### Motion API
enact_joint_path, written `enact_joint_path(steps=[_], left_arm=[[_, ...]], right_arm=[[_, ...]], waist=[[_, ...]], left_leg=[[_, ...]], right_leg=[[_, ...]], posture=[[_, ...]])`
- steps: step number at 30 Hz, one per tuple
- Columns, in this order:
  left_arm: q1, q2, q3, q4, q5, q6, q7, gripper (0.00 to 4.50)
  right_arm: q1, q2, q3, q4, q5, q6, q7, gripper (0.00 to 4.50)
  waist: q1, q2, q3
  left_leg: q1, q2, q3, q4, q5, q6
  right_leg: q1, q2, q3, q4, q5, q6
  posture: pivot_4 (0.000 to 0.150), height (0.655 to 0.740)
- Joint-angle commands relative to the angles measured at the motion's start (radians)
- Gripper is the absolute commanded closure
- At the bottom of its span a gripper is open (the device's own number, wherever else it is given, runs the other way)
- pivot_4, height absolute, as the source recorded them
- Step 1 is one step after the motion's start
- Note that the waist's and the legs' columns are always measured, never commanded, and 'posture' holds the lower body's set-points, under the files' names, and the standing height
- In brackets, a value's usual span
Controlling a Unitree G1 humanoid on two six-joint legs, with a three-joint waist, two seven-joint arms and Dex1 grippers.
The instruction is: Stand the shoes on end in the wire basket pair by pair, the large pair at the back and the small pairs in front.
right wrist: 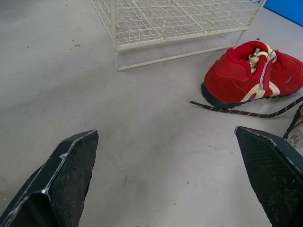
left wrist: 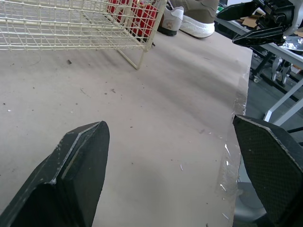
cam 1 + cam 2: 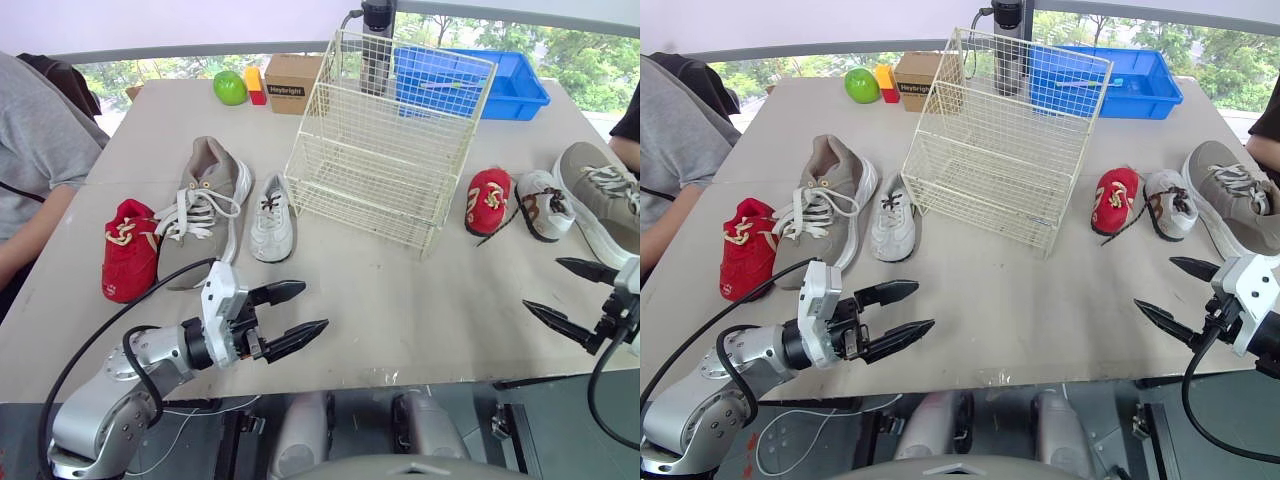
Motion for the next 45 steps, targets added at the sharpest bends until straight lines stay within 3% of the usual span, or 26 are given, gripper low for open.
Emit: enact_joint_path(steps=[1,6,11,14,18,25,30,34,35,45], left_arm=[[0.002,-0.044,-0.037,0.007,0.038,-0.063,-0.004,0.05],[0.032,-0.110,-0.028,0.025,0.066,-0.154,-0.028,0.05],[0.060,-0.109,-0.001,-0.012,0.026,-0.182,-0.063,0.05],[0.078,-0.108,0.015,-0.022,0.039,-0.208,-0.067,0.05],[0.079,-0.105,0.030,-0.103,0.051,-0.227,-0.030,0.05],[0.135,-0.077,0.049,-0.251,0.043,-0.193,0.046,0.05],[0.200,-0.073,0.063,-0.326,0.031,-0.178,0.101,0.00],[0.276,-0.096,0.065,-0.382,0.044,-0.187,0.154,0.00],[0.294,-0.102,0.054,-0.392,0.059,-0.192,0.165,0.00],[0.377,-0.135,0.038,-0.406,0.099,-0.226,0.197,0.00]], right_arm=[[-0.051,0.016,0.031,-0.043,0.002,0.008,-0.049,0.02],[-0.274,0.026,0.173,-0.241,0.093,0.181,-0.216,0.02],[-0.594,-0.042,0.327,-0.391,0.206,0.542,-0.419,0.02],[-0.835,0.020,0.423,-0.337,0.320,0.713,-0.485,0.02],[-1.139,0.115,0.642,-0.169,0.248,0.888,-0.527,0.02],[-1.320,0.117,0.915,0.129,0.057,0.925,-0.452,0.02],[-1.339,0.102,0.984,0.171,0.020,0.900,-0.317,2.21],[-1.352,0.098,1.023,0.199,-0.042,0.821,-0.236,4.30],[-1.356,0.088,1.039,0.203,-0.069,0.788,-0.213,4.46],[-1.297,-0.066,1.101,0.342,-0.366,0.192,0.101,4.46]], waist=[[0.000,0.000,0.000],[-0.018,0.002,0.000],[-0.014,0.002,0.000],[-0.017,0.001,0.000],[-0.024,0.001,0.000],[-0.026,0.000,0.000],[-0.028,0.000,0.000],[-0.029,0.001,0.000],[-0.029,0.001,0.000],[-0.028,0.002,0.002]], left_leg=[[0.000,0.000,0.000,0.000,0.000,0.000],[0.001,0.000,0.001,0.000,0.000,0.000],[0.000,0.002,-0.001,0.000,0.000,0.000],[-0.002,0.003,0.000,0.000,0.000,0.000],[-0.002,0.003,0.001,0.000,0.000,0.000],[-0.004,0.001,0.002,-0.001,0.000,0.000],[-0.004,0.002,0.001,-0.001,0.000,0.001],[-0.004,0.002,0.002,-0.001,0.000,0.001],[-0.003,0.002,0.002,-0.001,0.000,0.001],[-0.004,0.000,0.003,-0.001,0.000,0.001]], right_leg=[[0.000,0.000,0.000,0.000,0.000,0.000],[0.000,0.001,0.002,0.001,0.000,0.000],[-0.001,0.001,0.000,0.001,0.000,-0.001],[-0.002,-0.001,0.001,0.000,0.000,-0.001],[-0.003,-0.001,0.001,0.001,0.001,-0.001],[-0.005,-0.003,0.001,0.000,0.001,-0.002],[-0.005,-0.002,0.000,0.000,0.001,-0.001],[-0.006,-0.001,0.001,0.000,0.001,-0.001],[-0.005,-0.001,0.001,0.000,0.001,-0.001],[-0.007,0.000,0.001,0.000,0.001,-0.001]], posture=[[0.150,0.7400],[0.150,0.7400],[0.150,0.7400],[0.150,0.7400],[0.150,0.7400],[0.150,0.7400],[0.150,0.7400],[0.150,0.7400],[0.150,0.7400],[0.150,0.7400]])
